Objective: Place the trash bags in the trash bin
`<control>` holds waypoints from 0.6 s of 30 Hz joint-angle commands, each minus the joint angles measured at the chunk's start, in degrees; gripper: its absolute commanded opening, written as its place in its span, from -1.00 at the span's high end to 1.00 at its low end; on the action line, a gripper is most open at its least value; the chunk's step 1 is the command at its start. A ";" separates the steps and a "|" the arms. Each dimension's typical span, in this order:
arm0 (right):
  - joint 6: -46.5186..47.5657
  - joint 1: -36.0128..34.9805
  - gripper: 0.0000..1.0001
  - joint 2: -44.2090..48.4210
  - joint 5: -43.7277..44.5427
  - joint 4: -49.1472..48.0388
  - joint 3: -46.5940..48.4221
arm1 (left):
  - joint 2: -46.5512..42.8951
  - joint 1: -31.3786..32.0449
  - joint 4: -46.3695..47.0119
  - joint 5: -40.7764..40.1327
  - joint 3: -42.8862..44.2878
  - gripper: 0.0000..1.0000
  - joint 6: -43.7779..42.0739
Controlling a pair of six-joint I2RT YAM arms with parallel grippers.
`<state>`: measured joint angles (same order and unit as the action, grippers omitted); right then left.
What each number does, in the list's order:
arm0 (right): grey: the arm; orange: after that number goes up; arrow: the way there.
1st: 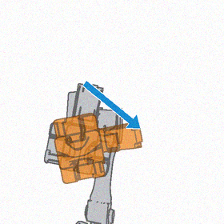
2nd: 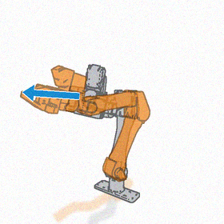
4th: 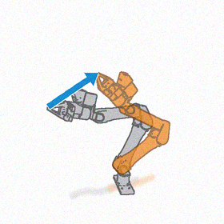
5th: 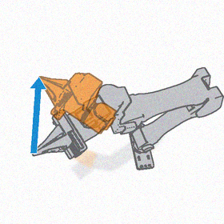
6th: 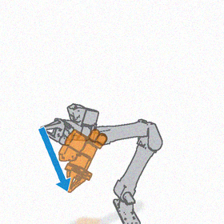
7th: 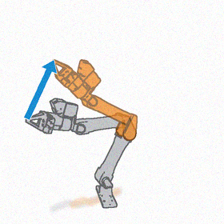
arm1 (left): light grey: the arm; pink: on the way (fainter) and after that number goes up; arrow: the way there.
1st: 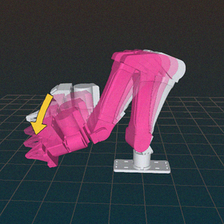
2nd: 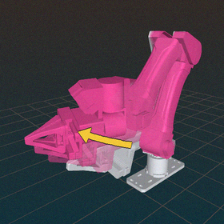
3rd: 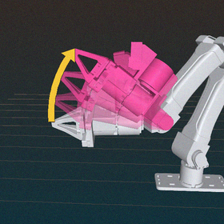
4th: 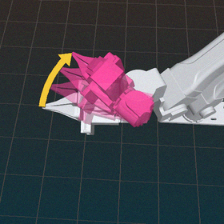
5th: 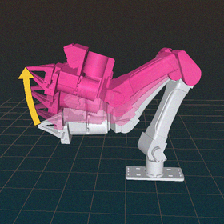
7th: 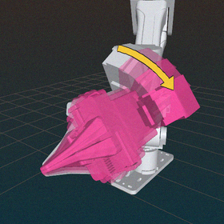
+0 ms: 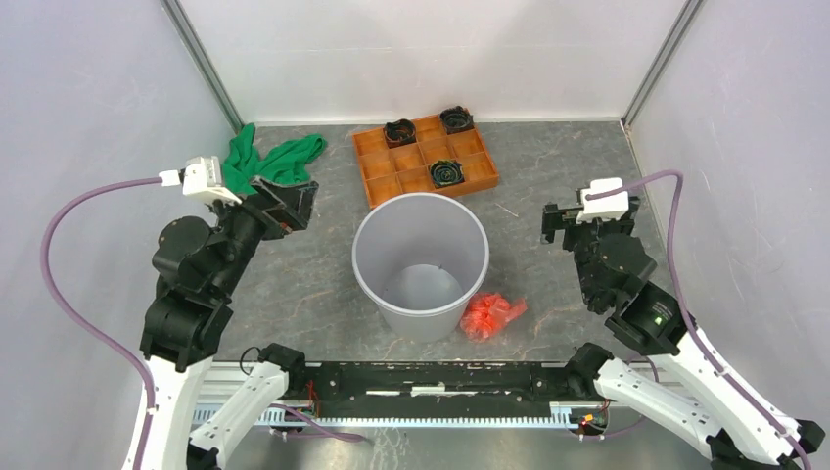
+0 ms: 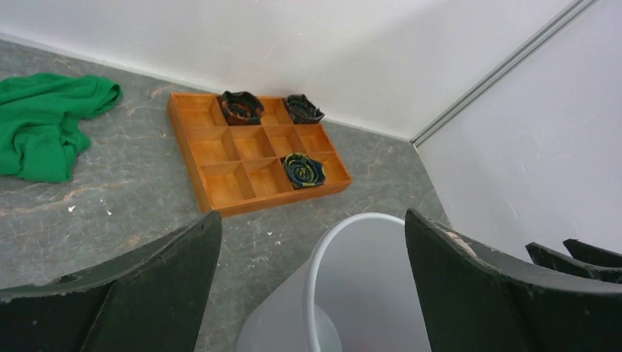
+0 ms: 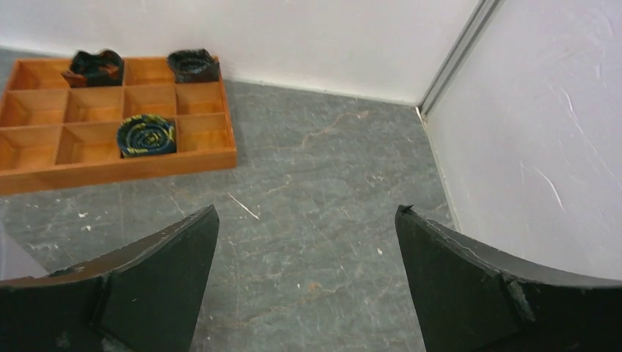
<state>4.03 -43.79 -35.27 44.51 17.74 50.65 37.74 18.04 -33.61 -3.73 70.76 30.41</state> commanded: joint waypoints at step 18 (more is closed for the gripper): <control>-14.76 14.98 -0.96 -9.35 -13.22 8.08 -10.58 | -1.02 -0.87 4.29 5.08 -9.00 -1.00 -5.16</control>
<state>-6.90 -36.53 -44.12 41.39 24.60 42.74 38.57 17.69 -32.47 -1.21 63.61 28.36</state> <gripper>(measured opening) 0.979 0.996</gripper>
